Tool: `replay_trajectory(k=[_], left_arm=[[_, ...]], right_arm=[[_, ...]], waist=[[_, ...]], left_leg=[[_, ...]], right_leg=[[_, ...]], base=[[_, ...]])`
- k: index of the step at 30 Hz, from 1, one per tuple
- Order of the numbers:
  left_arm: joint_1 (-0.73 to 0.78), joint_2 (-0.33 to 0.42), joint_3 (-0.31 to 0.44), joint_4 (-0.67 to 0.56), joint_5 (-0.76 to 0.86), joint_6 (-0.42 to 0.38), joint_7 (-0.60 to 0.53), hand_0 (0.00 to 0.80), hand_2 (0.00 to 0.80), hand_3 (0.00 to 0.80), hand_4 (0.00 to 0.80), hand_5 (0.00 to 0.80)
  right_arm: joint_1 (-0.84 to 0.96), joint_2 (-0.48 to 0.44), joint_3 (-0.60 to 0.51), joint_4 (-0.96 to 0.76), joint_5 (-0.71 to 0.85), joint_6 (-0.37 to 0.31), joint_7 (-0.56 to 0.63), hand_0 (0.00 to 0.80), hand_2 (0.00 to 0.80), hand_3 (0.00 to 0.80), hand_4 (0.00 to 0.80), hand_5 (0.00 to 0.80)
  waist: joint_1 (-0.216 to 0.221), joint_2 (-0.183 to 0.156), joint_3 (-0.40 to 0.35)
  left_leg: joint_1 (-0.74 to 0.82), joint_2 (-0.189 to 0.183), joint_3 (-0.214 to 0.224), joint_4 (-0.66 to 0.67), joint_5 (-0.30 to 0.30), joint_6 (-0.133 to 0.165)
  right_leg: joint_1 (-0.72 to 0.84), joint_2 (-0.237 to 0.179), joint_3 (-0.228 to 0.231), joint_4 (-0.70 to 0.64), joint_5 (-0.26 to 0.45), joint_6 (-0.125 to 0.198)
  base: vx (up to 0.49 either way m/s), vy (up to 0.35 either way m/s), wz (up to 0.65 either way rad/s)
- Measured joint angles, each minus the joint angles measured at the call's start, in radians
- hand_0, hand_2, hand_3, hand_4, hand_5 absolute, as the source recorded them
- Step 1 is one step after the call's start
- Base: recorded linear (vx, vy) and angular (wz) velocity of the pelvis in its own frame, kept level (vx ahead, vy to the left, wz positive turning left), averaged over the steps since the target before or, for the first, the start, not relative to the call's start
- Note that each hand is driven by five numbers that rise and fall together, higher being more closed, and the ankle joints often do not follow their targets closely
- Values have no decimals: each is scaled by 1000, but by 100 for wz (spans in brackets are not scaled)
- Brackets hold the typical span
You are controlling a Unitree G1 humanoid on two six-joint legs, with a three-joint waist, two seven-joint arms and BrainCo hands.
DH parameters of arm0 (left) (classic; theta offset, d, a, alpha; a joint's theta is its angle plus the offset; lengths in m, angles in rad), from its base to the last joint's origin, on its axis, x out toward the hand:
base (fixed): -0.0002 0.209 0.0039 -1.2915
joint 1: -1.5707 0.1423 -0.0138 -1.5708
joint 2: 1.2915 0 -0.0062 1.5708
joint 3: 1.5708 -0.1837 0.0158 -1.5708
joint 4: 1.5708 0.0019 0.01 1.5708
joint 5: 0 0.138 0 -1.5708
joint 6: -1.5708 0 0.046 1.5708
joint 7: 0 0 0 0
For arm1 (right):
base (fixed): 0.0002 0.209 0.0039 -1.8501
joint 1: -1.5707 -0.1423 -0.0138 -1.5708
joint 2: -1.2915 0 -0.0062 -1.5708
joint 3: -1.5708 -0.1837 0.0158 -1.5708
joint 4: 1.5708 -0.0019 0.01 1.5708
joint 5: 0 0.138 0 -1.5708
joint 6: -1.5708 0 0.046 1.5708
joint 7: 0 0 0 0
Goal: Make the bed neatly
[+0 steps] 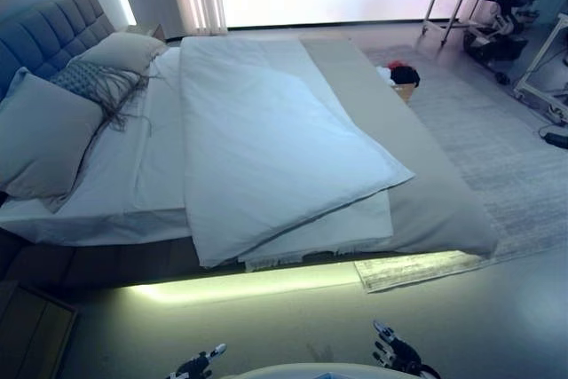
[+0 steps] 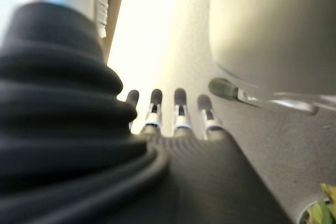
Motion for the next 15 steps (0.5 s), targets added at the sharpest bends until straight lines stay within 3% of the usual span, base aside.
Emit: replay_trajectory(k=[15], left_arm=[[0, -1, 2, -4, -13, -5, -17, 0, 0, 0, 0, 0]], right_arm=[[-1, 0, -1, 1, 0, 4, -1, 0, 0, 0, 0, 0]], waist=[[0, -2, 11]], left_leg=[[2, 0, -7, 0, 0, 0]], right_leg=[[6, 0, -6, 1, -3, 0]], base=[[21, 2, 1]])
